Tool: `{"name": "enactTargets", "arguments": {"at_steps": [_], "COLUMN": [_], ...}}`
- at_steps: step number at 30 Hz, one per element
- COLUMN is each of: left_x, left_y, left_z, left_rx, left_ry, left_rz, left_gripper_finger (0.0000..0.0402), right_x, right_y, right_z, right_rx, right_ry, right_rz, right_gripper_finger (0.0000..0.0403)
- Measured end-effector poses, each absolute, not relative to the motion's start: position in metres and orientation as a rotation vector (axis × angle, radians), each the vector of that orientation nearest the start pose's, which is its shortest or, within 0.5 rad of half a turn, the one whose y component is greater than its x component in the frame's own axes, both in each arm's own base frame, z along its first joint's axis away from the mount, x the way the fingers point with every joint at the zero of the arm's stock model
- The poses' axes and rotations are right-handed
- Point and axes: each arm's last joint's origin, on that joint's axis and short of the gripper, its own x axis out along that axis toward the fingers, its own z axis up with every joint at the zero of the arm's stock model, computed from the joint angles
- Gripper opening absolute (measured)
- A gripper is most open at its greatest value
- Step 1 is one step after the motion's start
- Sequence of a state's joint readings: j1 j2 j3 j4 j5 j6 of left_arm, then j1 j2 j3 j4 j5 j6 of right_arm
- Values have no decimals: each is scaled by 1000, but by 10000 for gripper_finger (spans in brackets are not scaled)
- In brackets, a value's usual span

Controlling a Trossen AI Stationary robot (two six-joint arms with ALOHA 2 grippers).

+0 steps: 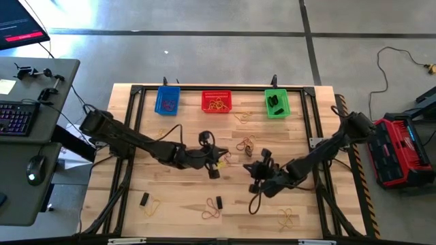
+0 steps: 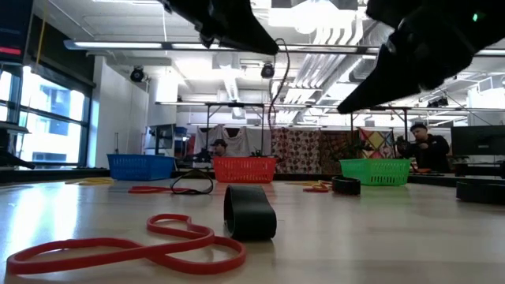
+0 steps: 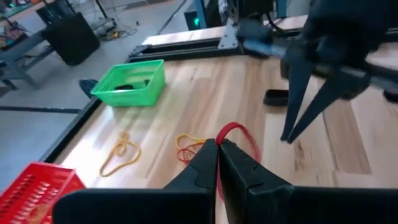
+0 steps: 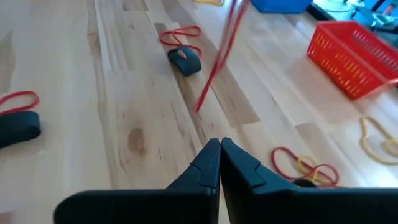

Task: Sort rubber bands into baskets
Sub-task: Put the orange rubberband into the blue bin

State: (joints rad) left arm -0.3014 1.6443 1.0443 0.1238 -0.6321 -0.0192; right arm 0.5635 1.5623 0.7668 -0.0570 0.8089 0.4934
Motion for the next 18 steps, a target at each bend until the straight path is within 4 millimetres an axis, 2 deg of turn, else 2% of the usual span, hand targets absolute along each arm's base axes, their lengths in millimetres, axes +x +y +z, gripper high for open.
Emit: {"name": "enactTargets", "arguments": {"at_steps": [3,7,13,18], "left_x": [339,331,315,302], "left_y": [-87,-72,-50,-28], "left_z": [242,246,250,253], "left_rx": [214,217,204,250], "left_ry": [446,515,616,671], "left_rz": [344,401,521,729], "left_gripper_finger": [0,0,0,0], "right_x": [254,253,255,255], "right_y": [131,124,119,119], "right_z": [158,149,148,149], "right_rx": [-14,55,80,75], "right_ry": [546,542,533,524], "right_rz": [-365,-317,-312,-326], "right_gripper_finger": [0,0,0,0]}}
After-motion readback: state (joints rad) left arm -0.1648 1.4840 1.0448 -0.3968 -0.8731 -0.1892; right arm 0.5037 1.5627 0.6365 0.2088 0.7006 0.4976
